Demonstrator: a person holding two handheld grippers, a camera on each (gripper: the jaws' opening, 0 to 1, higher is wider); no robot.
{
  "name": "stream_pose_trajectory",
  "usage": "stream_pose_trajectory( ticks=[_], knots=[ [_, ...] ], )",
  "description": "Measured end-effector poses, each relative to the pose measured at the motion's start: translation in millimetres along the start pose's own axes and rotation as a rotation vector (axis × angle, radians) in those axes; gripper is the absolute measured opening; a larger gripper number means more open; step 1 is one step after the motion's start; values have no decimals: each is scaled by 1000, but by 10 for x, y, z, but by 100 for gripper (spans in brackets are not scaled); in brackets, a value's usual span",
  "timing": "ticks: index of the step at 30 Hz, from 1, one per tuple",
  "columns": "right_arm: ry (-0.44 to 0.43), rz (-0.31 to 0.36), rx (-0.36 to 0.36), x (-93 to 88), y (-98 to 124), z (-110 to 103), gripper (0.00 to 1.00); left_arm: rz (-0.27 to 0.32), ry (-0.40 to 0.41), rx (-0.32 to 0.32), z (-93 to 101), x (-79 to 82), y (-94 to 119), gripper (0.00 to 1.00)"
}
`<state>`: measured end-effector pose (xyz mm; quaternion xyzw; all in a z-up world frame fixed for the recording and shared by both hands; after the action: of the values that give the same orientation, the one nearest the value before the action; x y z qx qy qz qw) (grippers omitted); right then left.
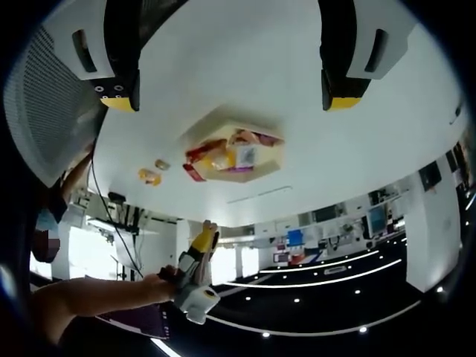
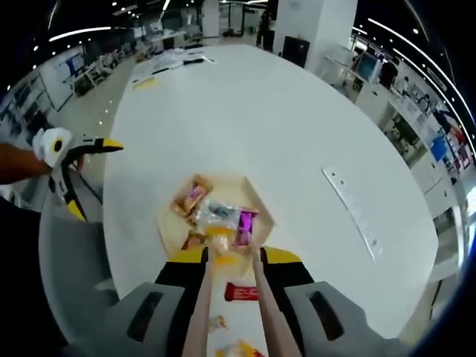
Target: Place the target food into the container with the food tongs after gripping and lifting it, then release it inside without dropping or visibly crushing the food.
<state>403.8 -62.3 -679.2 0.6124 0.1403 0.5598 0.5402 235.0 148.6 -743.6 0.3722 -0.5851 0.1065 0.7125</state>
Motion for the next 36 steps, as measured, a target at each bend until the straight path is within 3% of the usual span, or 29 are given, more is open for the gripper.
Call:
stream_pose_trajectory(
  ticks=[17,29,36],
  knots=[
    [-112,-56,-47,-503,-46,295,27,-14,3,-12,23,-29,-18,99],
    [-196,-118,-74,-773,-265,354,27,-25,9,-13,13,-60,-22,99],
    [-300,-144,-75,-857,-422,390,27,-39,2,-17,26,-81,-30,99]
  ],
)
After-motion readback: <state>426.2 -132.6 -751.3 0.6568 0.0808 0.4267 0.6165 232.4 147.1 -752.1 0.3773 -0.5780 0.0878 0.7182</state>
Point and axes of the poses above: the point that each gripper's makers call its tool centre point, and the gripper's own axes: y roughly backward along the fingers, z roughly to its right, x roughly out of its top, the point moved 1 cm from there along y, roughly backward along the fingers, and after that the axes turned 10 degrees about -x, right-handed, at the moved point
